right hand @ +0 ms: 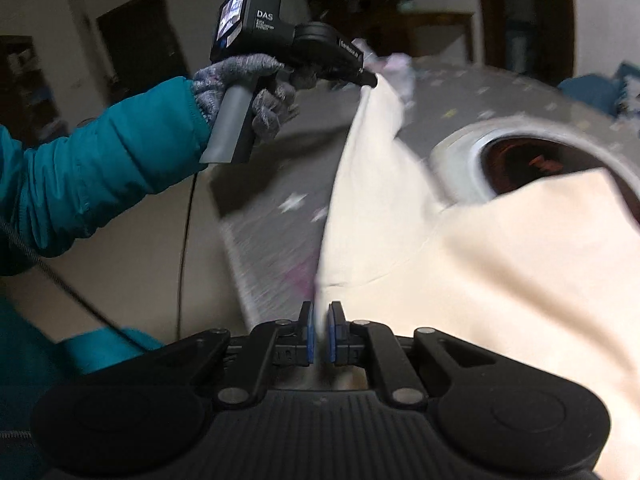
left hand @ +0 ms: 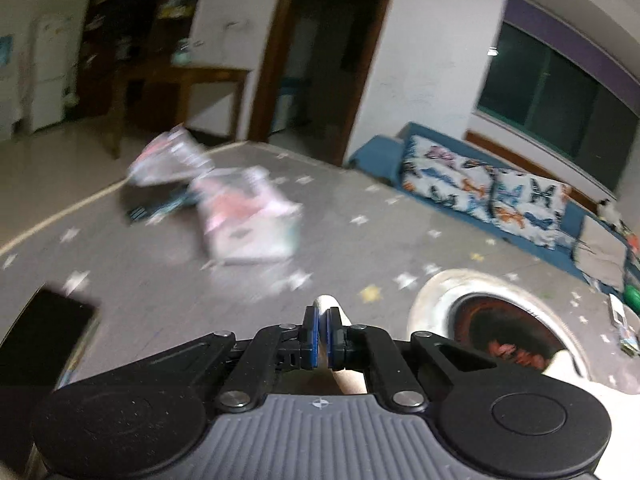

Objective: Fold clothes

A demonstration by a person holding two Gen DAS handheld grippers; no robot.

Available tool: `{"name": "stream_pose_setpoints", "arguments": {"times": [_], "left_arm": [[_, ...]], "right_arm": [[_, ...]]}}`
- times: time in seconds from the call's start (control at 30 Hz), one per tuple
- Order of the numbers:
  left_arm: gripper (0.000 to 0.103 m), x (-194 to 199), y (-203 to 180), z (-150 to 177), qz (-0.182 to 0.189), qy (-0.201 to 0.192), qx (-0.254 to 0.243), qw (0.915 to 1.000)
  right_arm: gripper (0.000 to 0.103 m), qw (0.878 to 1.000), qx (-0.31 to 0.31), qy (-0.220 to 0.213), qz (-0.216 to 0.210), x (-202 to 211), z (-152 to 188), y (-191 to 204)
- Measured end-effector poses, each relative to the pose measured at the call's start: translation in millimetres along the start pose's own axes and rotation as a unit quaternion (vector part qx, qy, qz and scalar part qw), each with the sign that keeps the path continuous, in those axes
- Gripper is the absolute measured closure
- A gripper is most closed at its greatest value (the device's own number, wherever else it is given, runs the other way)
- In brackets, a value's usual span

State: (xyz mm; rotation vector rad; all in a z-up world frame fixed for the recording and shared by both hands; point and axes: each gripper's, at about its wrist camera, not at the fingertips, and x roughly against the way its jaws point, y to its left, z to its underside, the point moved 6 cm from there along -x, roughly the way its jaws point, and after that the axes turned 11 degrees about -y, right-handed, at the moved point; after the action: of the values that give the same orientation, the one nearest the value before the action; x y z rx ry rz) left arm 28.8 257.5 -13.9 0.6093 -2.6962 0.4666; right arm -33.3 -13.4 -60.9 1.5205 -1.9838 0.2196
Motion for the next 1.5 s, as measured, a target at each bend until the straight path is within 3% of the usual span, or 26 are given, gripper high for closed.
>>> {"name": "stream_pose_setpoints", "arguments": {"times": [0.1, 0.23, 0.33, 0.47, 0.6, 0.7, 0.8, 0.97, 1.07, 1.27, 1.4, 1.5], "left_arm": [[0.099, 9.7, 23.1, 13.7, -0.027, 0.013, 0.005, 0.9996], [0.097, 16.9, 39.5, 23.6, -0.051, 0.028, -0.004, 0.9983], [0.095, 19.4, 39.7, 18.9, -0.068, 0.016, -0.016, 0.9974], [0.093, 19.5, 32.2, 8.9, -0.085, 0.006, -0.036, 0.9957], [0.091, 21.9, -0.7, 6.4, -0.024, 0.015, -0.048, 0.9985], [0.083, 21.5, -43.3, 13.0, 0.043, 0.028, -0.07, 0.9962], [0.079, 15.9, -88.0, 27.4, 0.097, 0.047, -0.097, 0.9894], [0.061, -3.2, -160.1, 50.6, 0.166, 0.072, -0.146, 0.9727], [0.06, -18.8, -190.1, 62.6, 0.187, 0.088, -0.166, 0.9642], [0.061, -42.7, -218.1, 76.8, 0.191, 0.096, -0.196, 0.9571], [0.063, -50.6, -229.3, 82.9, 0.195, 0.099, -0.209, 0.9531], [0.079, -52.3, -236.5, 85.7, 0.204, 0.096, -0.211, 0.9511]], "right_arm": [[0.091, 1.0, 0.004, 0.008, -0.014, -4.8, 2.3, 9.1], [0.089, 1.0, -0.004, -0.019, -0.005, 13.2, -13.9, 1.7], [0.082, 0.999, -0.003, -0.038, 0.027, 27.1, -23.2, -8.9], [0.077, 0.993, -0.022, -0.056, 0.1, 56.6, -25.3, -40.5], [0.074, 0.978, -0.07, -0.071, 0.184, 88.5, -18.5, -80.8], [0.074, 0.962, -0.105, -0.08, 0.239, 107.7, -12.3, -114.0], [0.074, 0.945, -0.139, -0.089, 0.282, 125.7, -3.5, -145.3], [0.067, 0.916, -0.183, -0.098, 0.343, 147.4, 9.5, -188.9], [0.067, 0.906, -0.198, -0.1, 0.359, 152.4, 14.8, -205.6], [0.067, 0.886, -0.229, -0.105, 0.39, 161.7, 25.3, -238.3], [0.067, 0.881, -0.238, -0.106, 0.395, 160.2, 25.6, -252.1], [0.067, 0.878, -0.242, -0.105, 0.399, 157.0, 25.1, -262.4]]}}
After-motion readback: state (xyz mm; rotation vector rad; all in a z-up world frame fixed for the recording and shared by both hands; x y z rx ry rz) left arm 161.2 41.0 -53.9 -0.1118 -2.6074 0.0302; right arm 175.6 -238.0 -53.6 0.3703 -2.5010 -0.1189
